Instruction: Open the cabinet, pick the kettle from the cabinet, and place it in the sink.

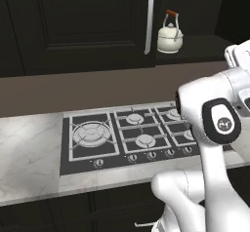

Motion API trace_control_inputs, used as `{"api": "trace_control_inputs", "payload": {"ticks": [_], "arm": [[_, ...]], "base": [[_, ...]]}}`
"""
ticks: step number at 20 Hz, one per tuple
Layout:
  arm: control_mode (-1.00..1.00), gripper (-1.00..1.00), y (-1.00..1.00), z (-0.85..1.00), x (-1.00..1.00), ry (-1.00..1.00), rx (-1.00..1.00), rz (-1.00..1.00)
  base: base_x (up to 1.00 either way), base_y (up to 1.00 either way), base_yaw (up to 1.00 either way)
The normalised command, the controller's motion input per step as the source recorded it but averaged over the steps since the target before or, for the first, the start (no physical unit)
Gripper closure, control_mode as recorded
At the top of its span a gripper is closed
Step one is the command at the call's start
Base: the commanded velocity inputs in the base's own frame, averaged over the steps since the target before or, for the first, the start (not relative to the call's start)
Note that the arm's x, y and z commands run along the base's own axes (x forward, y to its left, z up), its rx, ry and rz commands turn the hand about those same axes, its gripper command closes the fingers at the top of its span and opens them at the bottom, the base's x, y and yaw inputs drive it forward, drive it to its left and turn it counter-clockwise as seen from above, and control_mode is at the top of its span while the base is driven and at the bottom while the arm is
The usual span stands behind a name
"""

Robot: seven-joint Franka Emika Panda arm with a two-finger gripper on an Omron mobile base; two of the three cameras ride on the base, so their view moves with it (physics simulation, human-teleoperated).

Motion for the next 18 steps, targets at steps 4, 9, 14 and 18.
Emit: {"api": "trace_control_inputs", "payload": {"ticks": [4, 9, 14, 18], "arm": [[-1.0, -1.0, 0.56, 0.21, -0.08, 0.33, -0.25, 0.17], [-1.0, -1.0, 0.55, 0.18, -0.08, 0.35, -0.26, 0.17], [-1.0, -1.0, 0.55, 0.18, -0.02, 0.43, -0.26, 0.18], [-1.0, -1.0, 0.43, 0.15, 0.0, 0.46, -0.14, 0.22]], "base": [[0.0, 0.0, 0.0], [0.0, 0.0, 0.0], [0.0, 0.0, 0.0], [0.0, 0.0, 0.0]]}}
